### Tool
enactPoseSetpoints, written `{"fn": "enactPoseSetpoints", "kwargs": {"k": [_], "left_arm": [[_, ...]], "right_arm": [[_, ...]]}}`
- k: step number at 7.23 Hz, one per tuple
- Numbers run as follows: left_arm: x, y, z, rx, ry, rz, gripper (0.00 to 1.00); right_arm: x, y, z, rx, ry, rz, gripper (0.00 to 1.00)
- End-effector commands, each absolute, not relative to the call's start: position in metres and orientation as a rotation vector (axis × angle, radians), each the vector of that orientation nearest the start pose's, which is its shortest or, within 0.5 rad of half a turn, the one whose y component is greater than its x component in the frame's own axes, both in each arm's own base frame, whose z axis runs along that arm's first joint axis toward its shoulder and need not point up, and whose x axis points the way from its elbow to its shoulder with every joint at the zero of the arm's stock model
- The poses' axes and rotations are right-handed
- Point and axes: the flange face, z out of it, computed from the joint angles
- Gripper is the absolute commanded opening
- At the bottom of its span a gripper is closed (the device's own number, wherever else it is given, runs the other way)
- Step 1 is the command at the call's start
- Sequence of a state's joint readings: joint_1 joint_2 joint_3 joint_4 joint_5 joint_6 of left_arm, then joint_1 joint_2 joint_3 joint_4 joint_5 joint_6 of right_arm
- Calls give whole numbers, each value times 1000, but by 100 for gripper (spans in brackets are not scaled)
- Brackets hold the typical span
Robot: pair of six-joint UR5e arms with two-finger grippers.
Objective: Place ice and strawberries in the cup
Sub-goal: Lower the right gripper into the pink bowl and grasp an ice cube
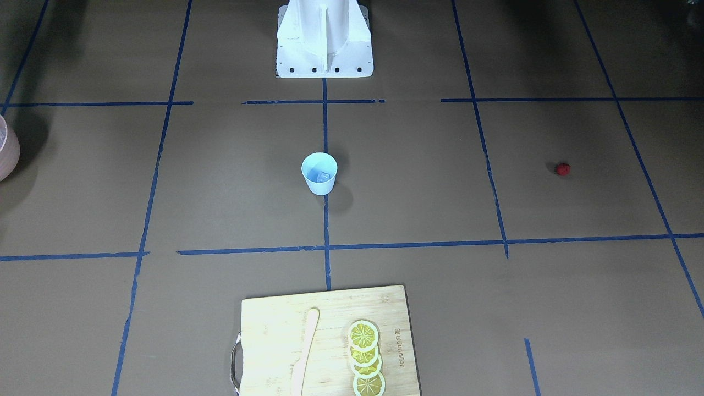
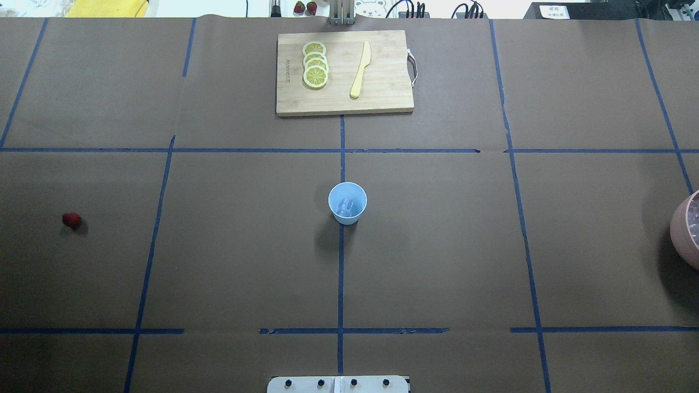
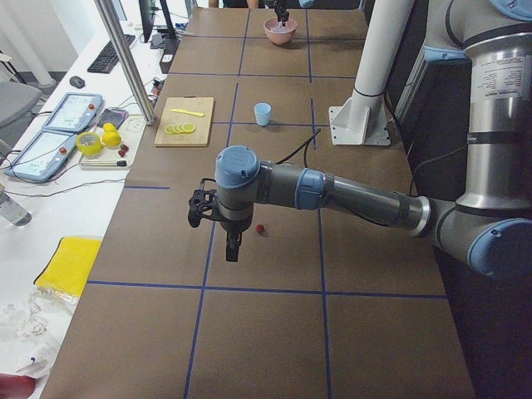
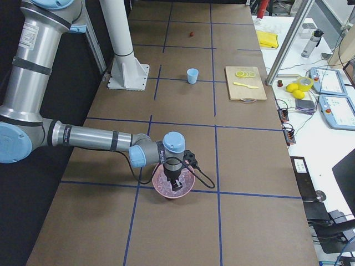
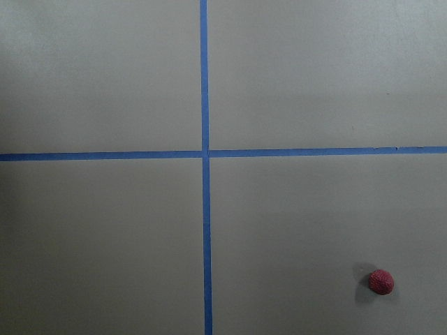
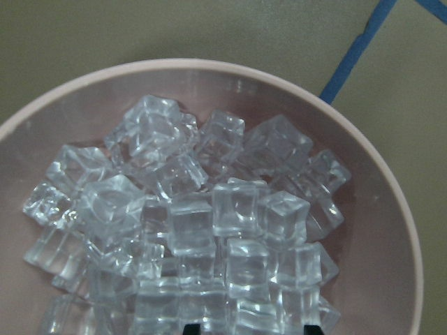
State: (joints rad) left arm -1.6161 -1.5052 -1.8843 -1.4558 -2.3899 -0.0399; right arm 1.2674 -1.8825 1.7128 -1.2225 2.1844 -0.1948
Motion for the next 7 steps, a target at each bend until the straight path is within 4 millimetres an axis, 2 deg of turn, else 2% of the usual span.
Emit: {"fn": "enactPoseSetpoints", "kwargs": {"k": [1, 2, 4, 5, 7], "left_arm": [[-82, -457, 544, 130, 817, -26, 100], [-82, -457, 544, 128, 817, -26, 100], [-82, -457, 544, 130, 817, -26, 100], [-81, -455, 545, 126, 818, -25, 100], [-81, -449, 544, 126, 818, -25, 100]], "right_arm": [[-38, -374, 698, 136, -628, -536, 55], [-38, -374, 699, 135, -628, -536, 45], [-38, -374, 698, 138, -628, -538, 8], [-38, -375, 696, 145, -628, -541, 0], [-38, -380, 670, 178, -630, -546, 0]]}}
